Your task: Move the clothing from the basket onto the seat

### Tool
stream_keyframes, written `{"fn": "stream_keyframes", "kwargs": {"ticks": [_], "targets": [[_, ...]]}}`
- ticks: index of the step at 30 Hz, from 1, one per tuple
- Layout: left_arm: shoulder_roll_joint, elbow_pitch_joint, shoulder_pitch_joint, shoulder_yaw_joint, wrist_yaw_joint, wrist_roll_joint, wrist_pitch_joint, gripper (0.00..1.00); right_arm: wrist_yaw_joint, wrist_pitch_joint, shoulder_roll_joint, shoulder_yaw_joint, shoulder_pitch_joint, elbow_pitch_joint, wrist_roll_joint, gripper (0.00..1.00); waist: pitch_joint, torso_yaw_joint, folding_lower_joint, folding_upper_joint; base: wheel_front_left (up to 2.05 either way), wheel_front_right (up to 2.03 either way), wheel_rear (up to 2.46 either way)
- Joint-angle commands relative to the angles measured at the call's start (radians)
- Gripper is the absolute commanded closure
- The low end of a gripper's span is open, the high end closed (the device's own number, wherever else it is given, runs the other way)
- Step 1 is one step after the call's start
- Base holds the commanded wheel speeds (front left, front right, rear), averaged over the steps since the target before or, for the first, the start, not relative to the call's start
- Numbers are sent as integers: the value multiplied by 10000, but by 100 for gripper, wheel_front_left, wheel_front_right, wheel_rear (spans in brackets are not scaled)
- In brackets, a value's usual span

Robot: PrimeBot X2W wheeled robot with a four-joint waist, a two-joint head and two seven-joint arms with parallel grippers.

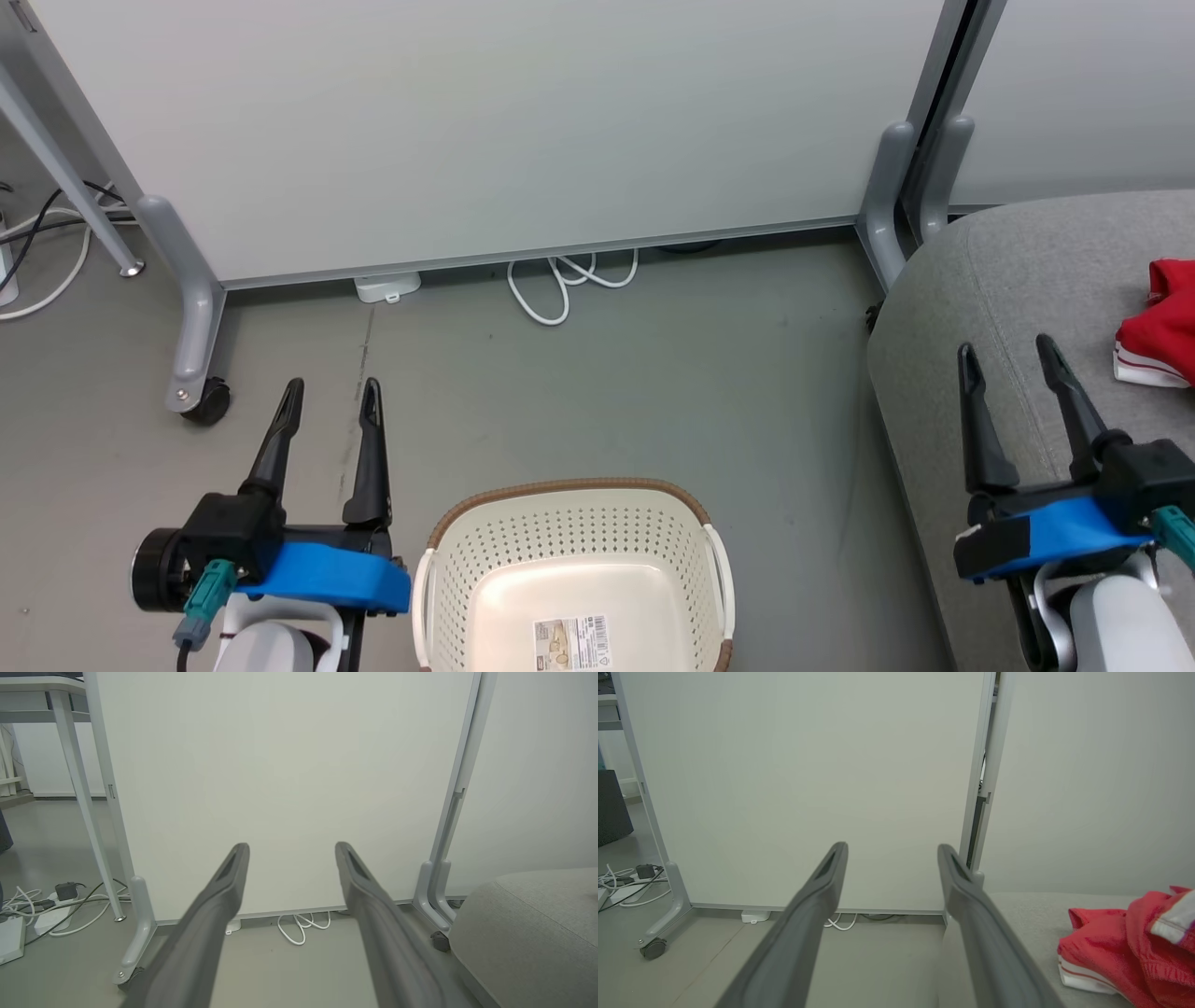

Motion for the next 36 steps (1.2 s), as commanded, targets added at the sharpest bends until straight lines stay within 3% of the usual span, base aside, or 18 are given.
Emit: {"fn": "stream_keyframes", "kwargs": {"ticks": [1,33,34,36], "targets": [[-31,-78,209,128,-77,69,-28,0,1,-3,60,6,327,24,64,0,-84,32,2,-1,0,0,0],[-176,303,670,221,-172,124,-28,0,1,-2,373,-86,1181,261,380,0,-402,254,2,-1,0,0,0],[-161,318,653,194,-155,72,2,100,0,1,357,-75,1074,279,327,100,-403,254,2,-1,0,0,0],[-165,479,763,186,-155,39,29,100,0,15,380,-78,1107,468,343,100,-404,254,2,-1,0,0,0]]}}
